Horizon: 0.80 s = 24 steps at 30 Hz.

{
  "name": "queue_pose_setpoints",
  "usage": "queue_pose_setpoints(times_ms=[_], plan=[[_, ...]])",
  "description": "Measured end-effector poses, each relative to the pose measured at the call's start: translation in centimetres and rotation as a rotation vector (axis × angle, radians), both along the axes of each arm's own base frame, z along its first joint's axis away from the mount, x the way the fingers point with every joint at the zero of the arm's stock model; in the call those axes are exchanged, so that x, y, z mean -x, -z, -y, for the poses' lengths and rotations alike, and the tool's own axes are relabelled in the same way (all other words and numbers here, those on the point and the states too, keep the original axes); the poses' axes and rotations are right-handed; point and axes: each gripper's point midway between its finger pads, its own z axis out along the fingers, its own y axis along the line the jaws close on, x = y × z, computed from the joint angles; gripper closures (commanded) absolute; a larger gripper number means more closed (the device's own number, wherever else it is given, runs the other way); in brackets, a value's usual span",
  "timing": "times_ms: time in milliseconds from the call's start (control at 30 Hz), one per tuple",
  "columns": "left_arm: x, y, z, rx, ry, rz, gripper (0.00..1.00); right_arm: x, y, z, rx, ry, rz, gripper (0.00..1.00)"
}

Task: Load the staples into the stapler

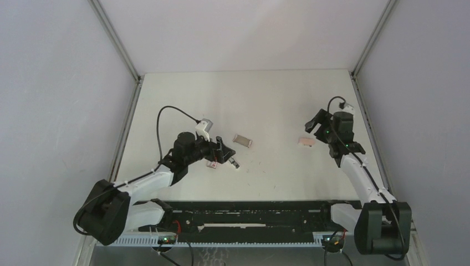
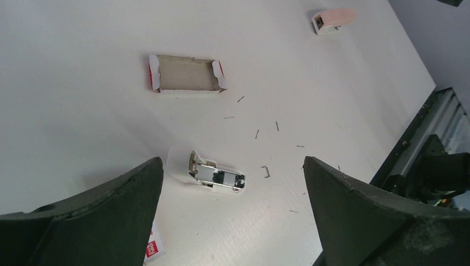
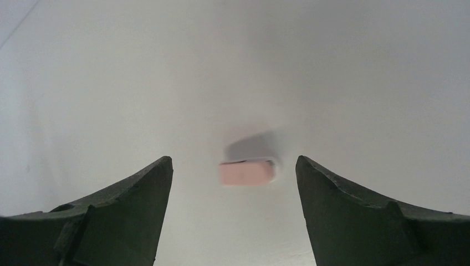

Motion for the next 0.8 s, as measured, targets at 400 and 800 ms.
queue_pose_setpoints(times_ms=[400, 800], plan=[[-1.4, 2.4, 0.3, -0.001, 0.000, -0.064, 0.01, 6.7, 2.9, -17.0, -0.028, -0.640, -0.026, 0.32], [-1.0, 2.7, 1.0, 0.014, 0.053, -0.068, 0.02, 13.3, 9.1, -27.2, -0.093, -0.983, -0.155, 0.43]])
